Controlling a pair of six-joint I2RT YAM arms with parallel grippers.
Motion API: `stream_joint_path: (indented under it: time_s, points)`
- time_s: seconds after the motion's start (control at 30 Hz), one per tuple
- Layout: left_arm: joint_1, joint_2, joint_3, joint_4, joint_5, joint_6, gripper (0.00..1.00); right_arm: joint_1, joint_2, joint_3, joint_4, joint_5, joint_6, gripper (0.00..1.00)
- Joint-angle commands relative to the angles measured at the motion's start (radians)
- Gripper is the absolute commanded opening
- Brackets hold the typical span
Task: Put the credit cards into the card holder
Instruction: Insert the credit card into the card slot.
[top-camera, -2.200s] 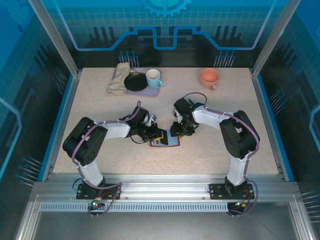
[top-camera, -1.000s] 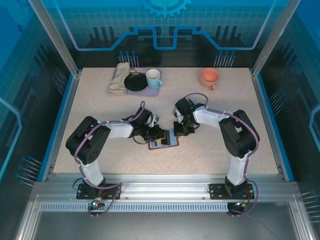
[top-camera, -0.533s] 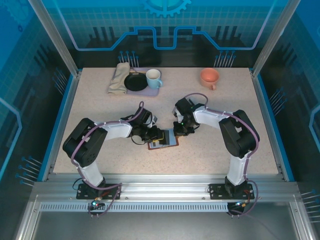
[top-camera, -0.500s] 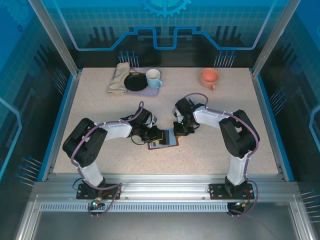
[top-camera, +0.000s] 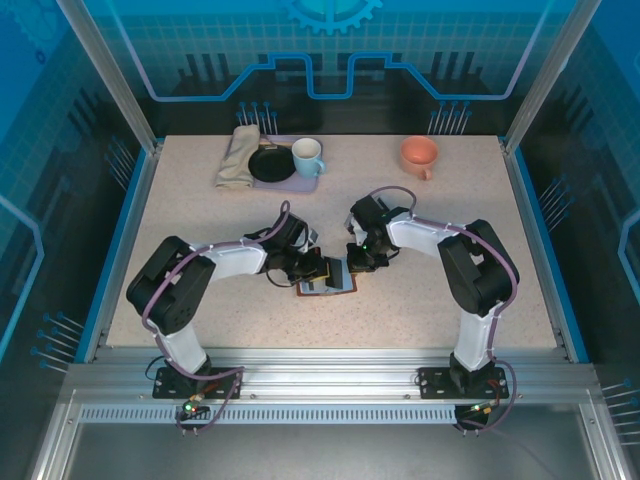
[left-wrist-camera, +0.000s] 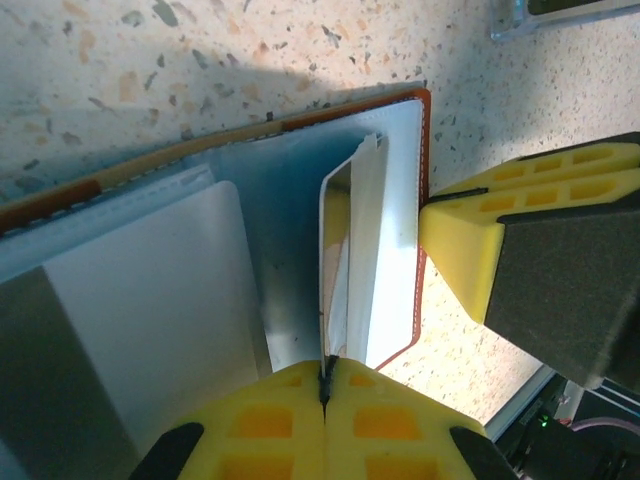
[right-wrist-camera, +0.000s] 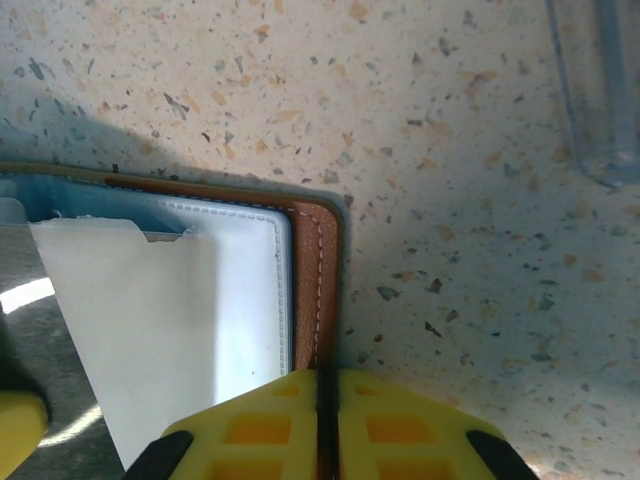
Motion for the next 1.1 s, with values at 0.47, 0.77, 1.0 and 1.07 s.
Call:
stream_joint_path:
  time_s: [0.47, 0.77, 1.0, 1.07]
  points:
    - [-0.059, 0.027, -0.026, 0.020, -0.081, -0.117, 0.17, 0.020, 0.005, -0.097, 0.030, -0.056, 0.094, 0.09]
    - [-0.060, -0.081, 0.009, -0.123, -0.133, -0.031, 0.38, 0.010, -0.050, -0.032, -0.033, -0.038, 0.047, 0.21]
    - [-0.054, -0.184, 0.035, -0.222, -0.191, 0.022, 0.45, -0.016, -0.184, 0.031, -0.112, -0.023, 0.004, 0.37]
    - [-0.041, -0.201, 0.056, -0.241, -0.195, 0.033, 0.45, -0.029, -0.225, 0.068, -0.152, 0.004, -0.025, 0.40]
